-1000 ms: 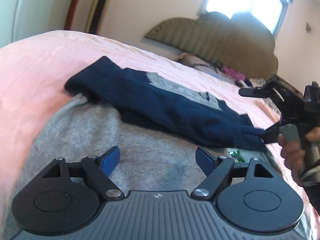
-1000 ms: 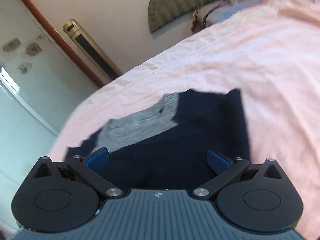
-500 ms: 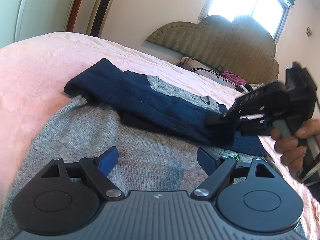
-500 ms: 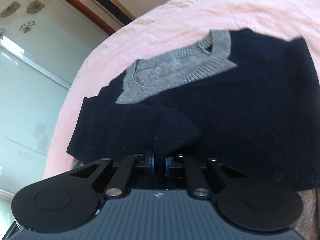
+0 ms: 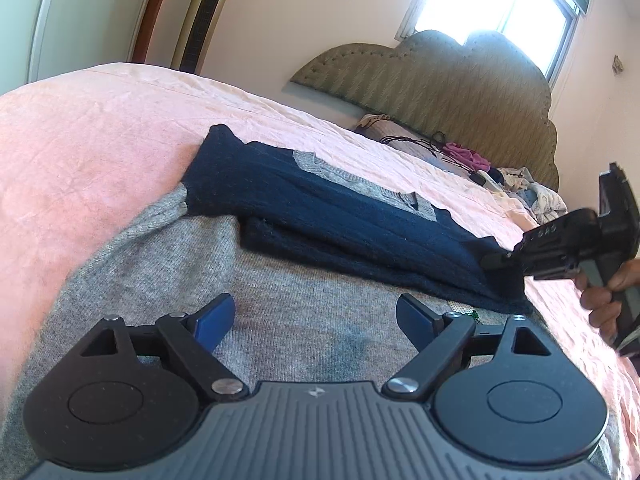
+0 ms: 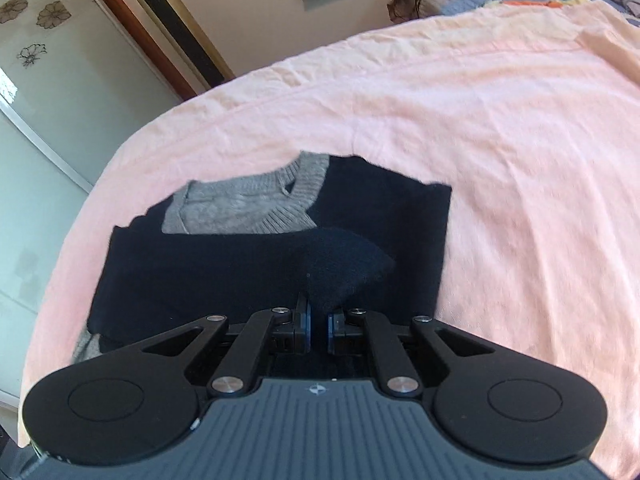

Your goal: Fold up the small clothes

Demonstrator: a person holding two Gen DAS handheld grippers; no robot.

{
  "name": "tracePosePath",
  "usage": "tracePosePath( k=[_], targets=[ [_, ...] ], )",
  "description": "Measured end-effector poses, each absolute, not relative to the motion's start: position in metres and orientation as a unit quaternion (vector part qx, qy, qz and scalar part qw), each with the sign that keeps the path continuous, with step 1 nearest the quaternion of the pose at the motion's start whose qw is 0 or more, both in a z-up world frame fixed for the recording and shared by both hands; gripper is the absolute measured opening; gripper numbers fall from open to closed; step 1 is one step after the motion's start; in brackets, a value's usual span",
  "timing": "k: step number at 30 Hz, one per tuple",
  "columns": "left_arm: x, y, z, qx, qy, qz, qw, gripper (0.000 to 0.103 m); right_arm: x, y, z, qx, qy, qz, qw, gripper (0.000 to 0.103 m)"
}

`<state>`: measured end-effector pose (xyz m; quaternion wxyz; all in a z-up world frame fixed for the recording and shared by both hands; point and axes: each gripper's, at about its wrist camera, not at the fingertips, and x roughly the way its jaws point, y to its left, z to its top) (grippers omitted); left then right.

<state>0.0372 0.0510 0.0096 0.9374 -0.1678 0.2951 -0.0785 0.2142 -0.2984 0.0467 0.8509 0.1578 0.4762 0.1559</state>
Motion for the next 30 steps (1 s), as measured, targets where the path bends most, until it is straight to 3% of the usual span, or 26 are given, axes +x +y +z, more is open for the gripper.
tracePosePath(
  k=[2, 3, 4, 5, 6, 7, 9, 15, 17, 19, 24, 27, 30],
  targets=[
    [0.041, 0.054, 0.022, -0.162, 0.294, -0.085, 0.938, 0.089, 0.211, -0.298, 0.034, 0.166, 0.475, 0.148, 0.851, 0.014],
    [0.043, 0.058, 0.031, -0.162, 0.282, -0.085, 0.942, 0.089, 0.209, -0.300, 0.032, 0.180, 0.470, 0.142, 0.852, 0.019],
    [0.048, 0.064, 0.042, -0.165, 0.267, -0.078, 0.946, 0.089, 0.210, -0.305, 0.032, 0.195, 0.463, 0.141, 0.853, 0.036],
    [0.056, 0.070, 0.051, -0.171, 0.256, -0.070, 0.949, 0.089, 0.208, -0.309, 0.038, 0.207, 0.449, 0.137, 0.858, 0.046],
    [0.068, 0.078, 0.059, -0.181, 0.250, -0.063, 0.949, 0.089, 0.203, -0.314, 0.047, 0.219, 0.414, 0.123, 0.875, 0.065],
    [0.083, 0.084, 0.064, -0.195, 0.250, -0.063, 0.946, 0.089, 0.196, -0.318, 0.057, 0.222, 0.380, 0.109, 0.891, 0.072],
    [0.117, 0.087, 0.064, -0.206, 0.261, -0.074, 0.940, 0.089, 0.188, -0.319, 0.070, 0.232, 0.335, 0.111, 0.906, 0.071],
    [0.211, 0.048, 0.019, -0.070, 0.379, -0.027, 0.922, 0.089, 0.208, -0.257, 0.035, 0.168, 0.382, 0.168, 0.893, 0.070],
    [0.209, 0.042, 0.005, -0.001, 0.353, -0.024, 0.935, 0.096, 0.207, -0.249, 0.019, 0.107, 0.361, 0.162, 0.912, 0.068],
    [0.207, 0.049, 0.003, -0.015, 0.350, -0.031, 0.936, 0.097, 0.202, -0.255, 0.011, 0.073, 0.325, 0.163, 0.929, 0.067],
    [0.195, 0.043, 0.014, -0.002, 0.352, -0.002, 0.936, 0.097, 0.203, -0.273, 0.017, 0.105, 0.320, 0.147, 0.930, 0.056],
    [0.164, 0.041, 0.027, -0.026, 0.343, -0.038, 0.938, 0.097, 0.178, -0.268, 0.037, 0.123, 0.311, 0.140, 0.932, 0.066],
    [0.154, 0.029, 0.013, 0.012, 0.361, -0.050, 0.931, 0.098, 0.162, -0.255, 0.033, 0.107, 0.328, 0.173, 0.923, 0.085]
  ],
)
